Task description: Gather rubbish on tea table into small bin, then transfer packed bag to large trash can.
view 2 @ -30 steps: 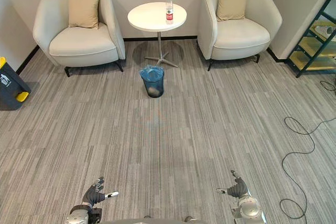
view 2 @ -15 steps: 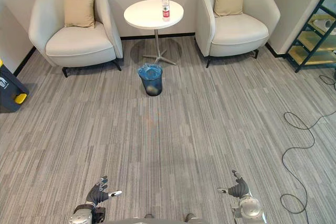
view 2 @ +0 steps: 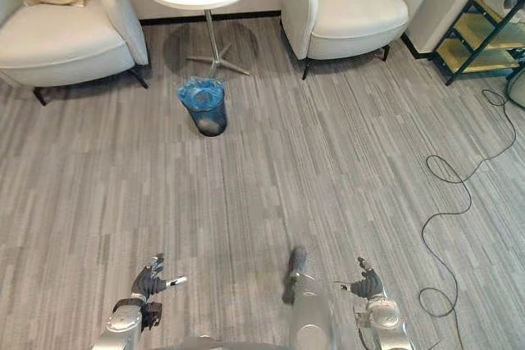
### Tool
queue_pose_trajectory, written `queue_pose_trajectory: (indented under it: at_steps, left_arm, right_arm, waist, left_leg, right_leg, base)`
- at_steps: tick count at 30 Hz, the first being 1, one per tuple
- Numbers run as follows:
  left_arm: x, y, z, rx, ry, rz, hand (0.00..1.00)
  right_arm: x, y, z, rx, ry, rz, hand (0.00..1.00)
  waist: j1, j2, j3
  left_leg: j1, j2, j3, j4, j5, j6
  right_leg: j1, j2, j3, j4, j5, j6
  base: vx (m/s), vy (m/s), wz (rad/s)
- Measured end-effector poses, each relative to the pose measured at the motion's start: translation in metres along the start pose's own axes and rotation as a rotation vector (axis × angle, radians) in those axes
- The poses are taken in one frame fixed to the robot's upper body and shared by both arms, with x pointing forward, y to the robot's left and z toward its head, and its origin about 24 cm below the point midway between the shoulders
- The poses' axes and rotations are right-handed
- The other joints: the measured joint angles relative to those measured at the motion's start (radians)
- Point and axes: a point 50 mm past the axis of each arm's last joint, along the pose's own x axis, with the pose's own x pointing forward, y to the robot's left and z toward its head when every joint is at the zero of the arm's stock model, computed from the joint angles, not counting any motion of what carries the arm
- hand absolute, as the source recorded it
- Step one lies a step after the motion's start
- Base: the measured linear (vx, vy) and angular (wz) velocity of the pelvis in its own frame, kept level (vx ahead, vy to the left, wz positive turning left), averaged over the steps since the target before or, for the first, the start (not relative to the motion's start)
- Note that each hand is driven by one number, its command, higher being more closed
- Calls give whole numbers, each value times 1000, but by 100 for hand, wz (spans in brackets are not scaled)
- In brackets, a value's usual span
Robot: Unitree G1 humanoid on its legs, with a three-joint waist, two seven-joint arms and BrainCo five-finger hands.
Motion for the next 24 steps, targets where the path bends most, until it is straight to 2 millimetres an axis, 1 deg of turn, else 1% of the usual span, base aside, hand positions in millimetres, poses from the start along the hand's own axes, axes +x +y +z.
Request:
queue_pose_trajectory:
  at_steps: [1, 2, 3, 4, 5, 6, 7, 8, 9, 10, 11, 12, 13, 14, 15, 16, 17, 18, 19, 20, 21, 22, 23, 24]
  left_arm:
    - [0, 0, 0, -2, 0, 0, 0]
    - [-1, -2, -1, -7, 3, -2, 0]
    - [-3, -6, -4, -17, 11, -9, 0]
    - [-3, -7, -5, -20, 14, -11, 0]
    - [-5, -7, -7, -21, 21, -12, 0]
    - [-5, -8, -8, -23, 21, -13, 0]
    - [-5, -8, -6, -25, 9, -13, 0]
    - [-5, -9, -3, -28, -4, -14, 0]
    - [-5, -9, -1, -29, -12, -14, 0]
    - [-6, -9, -2, -34, -13, -11, 0]
    - [-6, -10, -2, -42, -12, -8, 0]
    - [-8, -10, -4, -49, -5, -5, 0]
    - [-11, -11, -10, -65, 12, -3, 0]
    - [-15, -11, -17, -75, 30, 4, 0]
    - [-17, -7, -20, -75, 43, 17, 0]
    - [-17, 2, -22, -88, 47, 54, 0]
    - [-17, 4, -21, -99, 45, 70, 0]
    - [-17, 6, -22, -101, 49, 75, 0]
    - [-17, 7, -22, -100, 52, 76, 0]
    - [-16, 11, -21, -95, 55, 83, 0]
    - [-14, 12, -19, -94, 54, 83, 0]
    - [-14, 13, -18, -101, 52, 87, 0]
    - [-14, 14, -19, -110, 55, 96, 0]
    - [-14, 14, -18, -115, 51, 98, 0]
  right_arm:
    - [0, 1, 1, 3, -3, 2, 0]
    - [1, 1, 2, 4, -5, 2, 0]
    - [1, 0, 2, 4, -5, -4, 0]
    - [1, 0, 2, 14, -6, -7, 0]
    - [2, 2, 5, 43, -17, -15, 0]
    - [2, 3, 7, 56, -25, -20, 0]
    - [4, 1, 10, 75, -37, -29, 0]
    - [5, -1, 15, 79, -50, -40, 0]
    - [8, -3, 21, 80, -67, -50, 0]
    - [12, -4, 31, 86, -94, -54, 0]
    - [12, -4, 32, 88, -98, -54, 0]
    - [13, -3, 33, 89, -99, -52, 0]
    - [13, -3, 34, 87, -103, -51, 0]
    - [13, -2, 32, 82, -95, -47, 0]
    - [12, 5, 29, 81, -80, -32, 0]
    - [10, 19, 23, 70, -61, 10, 0]
    - [8, 26, 21, 64, -54, 32, 0]
    - [8, 31, 21, 70, -52, 45, 0]
    - [8, 33, 21, 75, -51, 49, 0]
    - [7, 38, 18, 79, -37, 59, 0]
    - [6, 40, 14, 76, -21, 65, 0]
    - [6, 41, 14, 73, -19, 70, 0]
    - [5, 45, 13, 57, -21, 88, 0]
    - [5, 46, 15, 52, -29, 94, 0]
  waist:
    - [2, 5, 0]
    - [7, 23, 7]
    - [20, 38, 14]
    - [30, 40, 16]
    - [46, 30, 24]
    - [59, 0, 33]
    - [77, -9, 34]
    - [85, -24, 41]
    - [107, -24, 43]
    - [128, -25, 50]
    - [141, -38, 57]
    - [145, -33, 55]
    - [168, -13, 46]
    - [178, 13, 32]
    - [189, 7, 25]
    - [188, -54, 11]
    - [188, -89, 1]
    - [189, -113, -7]
    - [183, -121, -6]
    - [161, -139, -4]
    - [159, -142, -2]
    - [159, -138, -1]
    - [157, -114, -1]
    - [155, -114, -6]
  left_leg:
    - [-33, 26, -2, 100, 24, 2]
    - [-129, 103, -5, 356, 136, 46]
    - [-248, 186, -17, 630, 222, 103]
    - [-298, 205, -19, 743, 196, 129]
    - [-379, 199, -27, 888, 137, 151]
    - [-437, 168, -16, 911, 108, 157]
    - [-514, 117, 6, 870, 81, 160]
    - [-574, 78, 19, 796, 66, 161]
    - [-626, 43, 30, 700, 59, 160]
    - [-666, -23, 34, 541, 59, 159]
    - [-678, -70, 24, 386, 77, 146]
    - [-677, -95, 21, 280, 98, 136]
    - [-666, -127, 30, 36, 182, 138]
    - [-666, -120, 18, -13, 234, 182]
    - [-662, -123, 4, 27, 315, 232]
    - [-678, -147, 13, 113, 303, 276]
    - [-683, -150, 25, 162, 248, 288]
    - [-669, -154, 23, 205, 184, 289]
    - [-651, -163, 14, 220, 158, 290]
    - [-604, -188, -7, 233, 116, 302]
    - [-534, -205, -24, 224, 79, 303]
    - [-490, -211, -32, 209, 66, 303]
    - [-394, -217, -42, 146, 52, 300]
    - [-365, -216, -52, 124, 51, 298]
  right_leg:
    - [14, 7, -6, 21, -37, -9]
    - [87, 45, -25, -2, -83, -20]
    - [188, 107, -39, -83, -96, -26]
    - [238, 131, -38, -123, -98, -30]
    - [342, 157, -30, -198, -99, -35]
    - [410, 162, -22, -249, -103, -39]
    - [482, 166, -13, -309, -103, -39]
    - [516, 170, 0, -343, -103, -39]
    - [544, 175, 19, -370, -105, -36]
    - [584, 175, 54, -399, -114, -21]
    - [618, 170, 81, -418, -130, -9]
    - [644, 168, 96, -429, -144, 0]
    - [703, 187, 133, -456, -188, 34]
    - [745, 213, 164, -459, -222, 49]
    - [771, 209, 183, -453, -248, 60]
    - [781, 168, 195, -406, -274, 60]
    - [736, 133, 201, -288, -294, 77]
    - [638, 92, 207, -36, -284, 122]
    - [590, 66, 205, 108, -240, 189]
    - [510, 23, 208, 356, -171, 293]
    - [446, -12, 190, 525, -191, 249]
    - [424, -24, 169, 557, -208, 214]
    - [367, -44, 109, 510, -247, 135]
    - [340, -40, 89, 458, -262, 114]
  base:
    - [619, -452, 6]
    - [630, -438, 6]
    - [631, -417, 2]
    - [609, -335, -15]
    - [604, -288, -23]
    - [733, -314, -19]
    - [713, -271, -19]
    - [577, -188, -36]
    - [555, -108, -65]
    - [562, -26, -82]
    - [570, 14, -79]
    - [592, 87, -91]
    - [620, 153, -85]
    - [655, 192, -88]
    - [677, 202, -48]
    - [696, 191, -22]
    - [807, 202, -8]
    - [660, 171, 2]
    - [637, 160, 27]
    - [609, 123, 56]
    - [607, 98, 56]
    - [689, 75, 44]
    - [558, 41, 29]
    - [542, 21, 41]
